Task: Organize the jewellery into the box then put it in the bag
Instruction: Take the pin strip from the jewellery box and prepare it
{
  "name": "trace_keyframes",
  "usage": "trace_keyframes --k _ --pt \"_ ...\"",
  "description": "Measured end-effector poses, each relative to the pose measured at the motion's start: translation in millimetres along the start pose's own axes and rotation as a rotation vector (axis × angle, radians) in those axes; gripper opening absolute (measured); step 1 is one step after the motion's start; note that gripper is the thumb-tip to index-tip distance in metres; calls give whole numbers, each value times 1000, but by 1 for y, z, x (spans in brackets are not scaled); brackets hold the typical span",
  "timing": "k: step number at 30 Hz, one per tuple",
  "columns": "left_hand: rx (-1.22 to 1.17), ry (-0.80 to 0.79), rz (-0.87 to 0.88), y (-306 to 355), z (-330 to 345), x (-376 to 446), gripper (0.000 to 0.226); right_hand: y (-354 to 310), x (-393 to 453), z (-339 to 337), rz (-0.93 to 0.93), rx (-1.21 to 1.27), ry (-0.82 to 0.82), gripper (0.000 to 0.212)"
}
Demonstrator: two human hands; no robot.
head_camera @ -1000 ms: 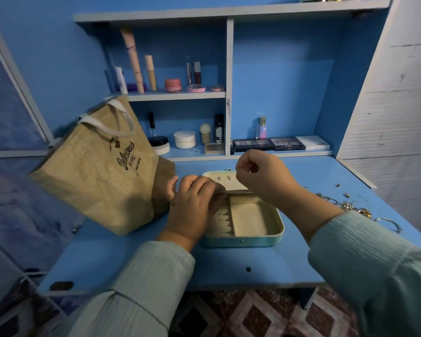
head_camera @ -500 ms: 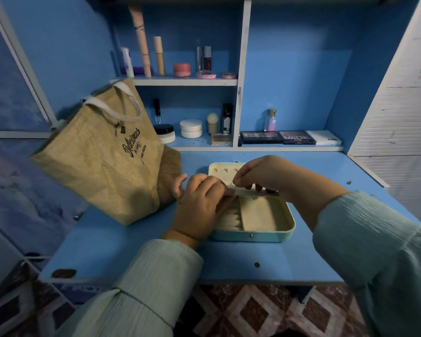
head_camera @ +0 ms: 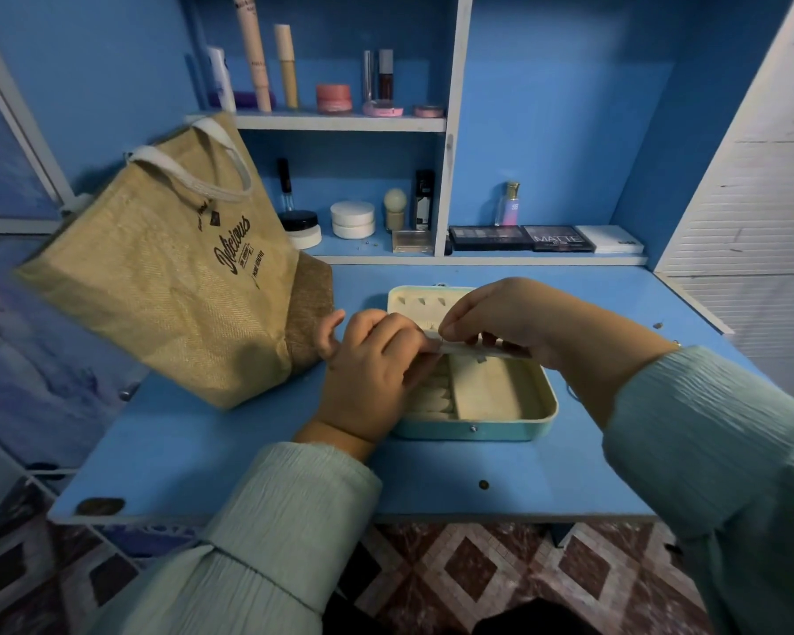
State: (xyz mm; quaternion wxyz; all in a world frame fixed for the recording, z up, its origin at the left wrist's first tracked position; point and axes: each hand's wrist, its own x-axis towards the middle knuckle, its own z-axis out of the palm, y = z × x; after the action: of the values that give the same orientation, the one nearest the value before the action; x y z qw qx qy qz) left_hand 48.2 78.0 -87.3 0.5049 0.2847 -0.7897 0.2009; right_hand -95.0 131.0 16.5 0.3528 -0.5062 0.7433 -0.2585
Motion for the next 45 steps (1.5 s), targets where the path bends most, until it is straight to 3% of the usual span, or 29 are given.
trace_keyframes --k 13,34,45 --pt "-35 7 9 0 0 -1 14 5 5 -2 -49 -50 -51 7" --pt "-29 37 9 1 1 -1 15 6 12 -8 -201 -188 -192 15" --pt "35 8 -6 1 -1 -1 24 5 7 -8 -294 -403 -135 7"
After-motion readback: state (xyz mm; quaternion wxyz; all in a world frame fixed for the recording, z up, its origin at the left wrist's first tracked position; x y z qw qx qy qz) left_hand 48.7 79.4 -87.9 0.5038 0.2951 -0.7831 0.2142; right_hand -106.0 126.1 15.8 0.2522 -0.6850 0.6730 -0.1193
